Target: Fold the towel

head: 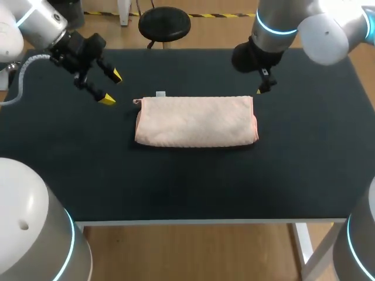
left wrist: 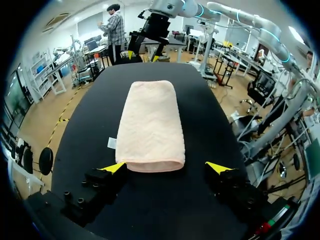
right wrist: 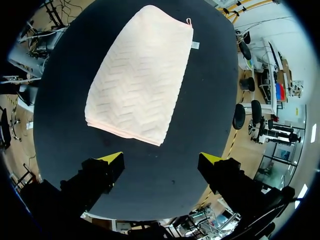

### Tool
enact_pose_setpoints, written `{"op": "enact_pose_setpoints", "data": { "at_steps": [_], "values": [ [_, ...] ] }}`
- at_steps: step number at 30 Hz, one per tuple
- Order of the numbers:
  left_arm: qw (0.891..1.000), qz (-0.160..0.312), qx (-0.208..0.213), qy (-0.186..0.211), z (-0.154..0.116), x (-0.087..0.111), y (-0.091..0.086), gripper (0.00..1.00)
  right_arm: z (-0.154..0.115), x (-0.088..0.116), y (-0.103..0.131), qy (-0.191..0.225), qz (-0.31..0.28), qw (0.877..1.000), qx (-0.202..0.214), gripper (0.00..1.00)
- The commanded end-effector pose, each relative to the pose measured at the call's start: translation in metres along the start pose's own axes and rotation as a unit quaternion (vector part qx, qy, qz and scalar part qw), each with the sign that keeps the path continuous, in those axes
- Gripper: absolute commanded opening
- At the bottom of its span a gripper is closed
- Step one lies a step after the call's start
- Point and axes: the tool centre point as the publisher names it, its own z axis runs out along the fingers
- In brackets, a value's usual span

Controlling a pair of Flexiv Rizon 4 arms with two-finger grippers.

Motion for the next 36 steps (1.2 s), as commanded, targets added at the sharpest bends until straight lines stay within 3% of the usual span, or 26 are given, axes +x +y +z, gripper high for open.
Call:
{"op": "enact_pose_setpoints", "data": {
  "at_steps": [1,17,18,21,23,24,25,27,30,32,34,35,36],
  "values": [
    [1.000,0.001,0.005,0.013,0.004,-0.009,-0.003,1.00,-0.006,0.001,-0.005,-0.002,-0.003,1.000,0.000,1.00],
    [1.000,0.012,0.002,0.011,0.006,-0.011,-0.007,1.00,-0.010,0.001,-0.007,-0.001,-0.021,1.000,0.012,1.00],
    [1.000,0.012,0.002,0.011,0.006,-0.011,-0.007,1.00,-0.011,0.002,-0.017,0.019,-0.031,0.999,-0.004,1.00],
    [1.000,0.012,0.002,0.011,0.006,-0.011,-0.007,1.00,-0.012,-0.007,-0.033,0.015,0.092,0.992,-0.091,1.00],
    [1.000,0.012,0.002,0.011,0.006,-0.011,-0.007,1.00,-0.019,-0.020,-0.040,-0.031,0.248,0.954,-0.163,1.00],
    [1.000,0.012,0.002,0.011,0.006,-0.011,-0.007,1.00,-0.023,-0.022,-0.044,-0.046,0.289,0.938,-0.187,1.00],
    [1.000,0.012,0.002,0.011,0.006,-0.011,-0.007,1.00,-0.024,-0.026,-0.048,-0.076,0.355,0.912,-0.192,1.00],
    [1.000,0.012,0.002,0.011,0.006,-0.011,-0.007,1.00,-0.027,-0.031,-0.055,-0.085,0.456,0.862,-0.203,1.00],
    [1.000,0.012,0.002,0.011,0.006,-0.011,-0.007,1.00,-0.034,-0.031,-0.063,-0.048,0.584,0.771,-0.250,1.00],
    [1.000,0.012,0.002,0.011,0.006,-0.011,-0.007,1.00,-0.036,-0.028,-0.068,0.001,0.634,0.717,-0.289,1.00],
    [1.000,0.012,0.002,0.011,0.006,-0.011,-0.007,1.00,-0.035,-0.024,-0.073,0.033,0.660,0.689,-0.299,1.00],
    [1.000,0.012,0.002,0.011,0.006,-0.011,-0.007,1.00,-0.034,-0.023,-0.076,0.052,0.675,0.668,-0.308,1.00],
    [1.000,0.012,0.002,0.011,0.006,-0.011,-0.007,1.00,-0.034,-0.022,-0.080,0.056,0.681,0.659,-0.313,1.00]
  ]
}}
